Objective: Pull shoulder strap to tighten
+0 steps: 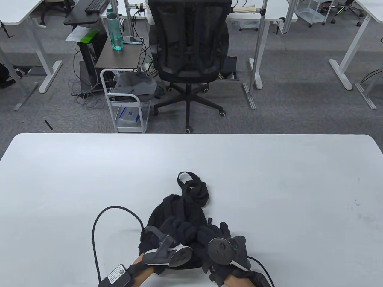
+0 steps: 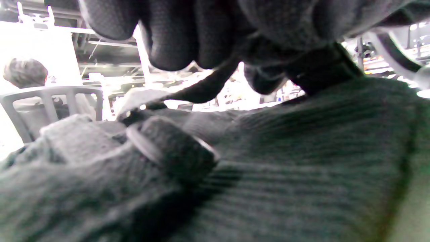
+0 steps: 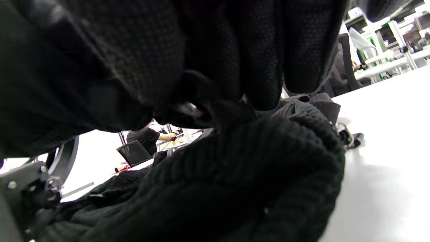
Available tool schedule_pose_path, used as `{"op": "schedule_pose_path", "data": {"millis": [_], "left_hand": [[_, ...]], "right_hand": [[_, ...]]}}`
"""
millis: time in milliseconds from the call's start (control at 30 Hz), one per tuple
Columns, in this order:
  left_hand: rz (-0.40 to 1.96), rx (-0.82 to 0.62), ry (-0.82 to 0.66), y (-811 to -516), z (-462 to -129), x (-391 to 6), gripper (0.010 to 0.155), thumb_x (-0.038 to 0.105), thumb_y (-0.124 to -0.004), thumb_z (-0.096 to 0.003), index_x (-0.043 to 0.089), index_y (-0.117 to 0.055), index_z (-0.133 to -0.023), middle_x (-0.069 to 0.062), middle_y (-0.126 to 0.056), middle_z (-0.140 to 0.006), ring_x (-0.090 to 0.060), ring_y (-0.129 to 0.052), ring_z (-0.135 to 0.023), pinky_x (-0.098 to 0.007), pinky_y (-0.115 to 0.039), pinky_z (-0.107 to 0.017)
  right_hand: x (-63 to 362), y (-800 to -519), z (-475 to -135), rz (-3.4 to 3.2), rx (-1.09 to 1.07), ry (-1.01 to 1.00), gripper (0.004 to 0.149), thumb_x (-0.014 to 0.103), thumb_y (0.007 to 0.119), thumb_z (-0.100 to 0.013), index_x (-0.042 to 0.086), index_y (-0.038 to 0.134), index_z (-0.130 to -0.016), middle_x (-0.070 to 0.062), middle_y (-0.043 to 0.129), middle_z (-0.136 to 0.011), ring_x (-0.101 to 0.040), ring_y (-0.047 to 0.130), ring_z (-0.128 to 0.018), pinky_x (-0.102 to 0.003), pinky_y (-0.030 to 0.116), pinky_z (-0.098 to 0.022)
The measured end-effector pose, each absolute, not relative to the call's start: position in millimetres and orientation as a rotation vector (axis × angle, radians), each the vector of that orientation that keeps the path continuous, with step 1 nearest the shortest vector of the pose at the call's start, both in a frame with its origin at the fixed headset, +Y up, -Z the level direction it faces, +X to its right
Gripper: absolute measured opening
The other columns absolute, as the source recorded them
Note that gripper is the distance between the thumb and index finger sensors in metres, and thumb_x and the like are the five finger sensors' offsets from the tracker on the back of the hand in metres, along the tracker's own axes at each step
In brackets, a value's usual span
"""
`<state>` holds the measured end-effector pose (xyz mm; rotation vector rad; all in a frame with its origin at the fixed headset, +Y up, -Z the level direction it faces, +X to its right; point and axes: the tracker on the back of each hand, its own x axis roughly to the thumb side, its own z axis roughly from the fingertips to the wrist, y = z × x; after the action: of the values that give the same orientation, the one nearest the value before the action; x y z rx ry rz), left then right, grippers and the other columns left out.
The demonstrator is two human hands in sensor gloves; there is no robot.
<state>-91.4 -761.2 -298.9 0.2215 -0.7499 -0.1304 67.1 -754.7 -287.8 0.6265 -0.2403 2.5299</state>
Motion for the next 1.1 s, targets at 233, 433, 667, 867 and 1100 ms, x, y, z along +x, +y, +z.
{"op": "schedule_pose_path", "data": {"millis": [233,433,667,867,1100], "left_hand": [[-0.133,0.283,-0.761,-760,-293,-88,0.065,0.043,-0.072,-0.0318,0.029,-0.061,-0.094,0.002,-0.081,-0.094,-0.024,-0.082,-0.089,-0.051,-0.068,-0.071],[-0.042,0.285,-0.763,-758,-290,-88,0.065,0.046,-0.072,-0.0338,0.027,-0.062,-0.095,-0.001,-0.080,-0.095,-0.028,-0.080,-0.089,-0.051,-0.067,-0.071],[-0.093,0.360,-0.769,-756,-285,-85,0.066,0.050,-0.073,-0.0319,0.028,-0.067,-0.094,-0.001,-0.085,-0.091,-0.027,-0.085,-0.086,-0.051,-0.071,-0.069],[-0.164,0.408,-0.747,-752,-277,-79,0.064,0.046,-0.069,-0.0318,0.027,-0.065,-0.093,-0.001,-0.083,-0.092,-0.027,-0.084,-0.086,-0.050,-0.070,-0.069],[-0.229,0.448,-0.767,-757,-283,-77,0.064,0.044,-0.057,-0.0318,0.029,-0.055,-0.094,0.002,-0.077,-0.092,-0.024,-0.080,-0.088,-0.050,-0.068,-0.071]], "right_hand": [[72,-752,-288,2.474,0.590,-0.233,0.045,0.037,0.092,-0.038,0.007,0.097,-0.071,-0.019,0.100,-0.075,-0.046,0.095,-0.071,-0.071,0.059,-0.057],[72,-747,-284,2.468,0.581,-0.289,0.041,0.033,0.092,-0.037,0.006,0.097,-0.068,-0.018,0.102,-0.072,-0.045,0.097,-0.068,-0.068,0.064,-0.056],[69,-745,-280,2.502,0.597,-0.318,0.040,0.031,0.091,-0.037,0.004,0.097,-0.066,-0.019,0.103,-0.069,-0.045,0.097,-0.066,-0.066,0.066,-0.056],[71,-740,-278,2.466,0.600,-0.320,0.039,0.032,0.089,-0.038,0.004,0.097,-0.066,-0.018,0.103,-0.069,-0.045,0.098,-0.065,-0.066,0.067,-0.055],[73,-739,-277,2.456,0.565,-0.296,0.039,0.030,0.086,-0.038,0.004,0.094,-0.067,-0.018,0.101,-0.069,-0.045,0.097,-0.066,-0.066,0.067,-0.055]]}}
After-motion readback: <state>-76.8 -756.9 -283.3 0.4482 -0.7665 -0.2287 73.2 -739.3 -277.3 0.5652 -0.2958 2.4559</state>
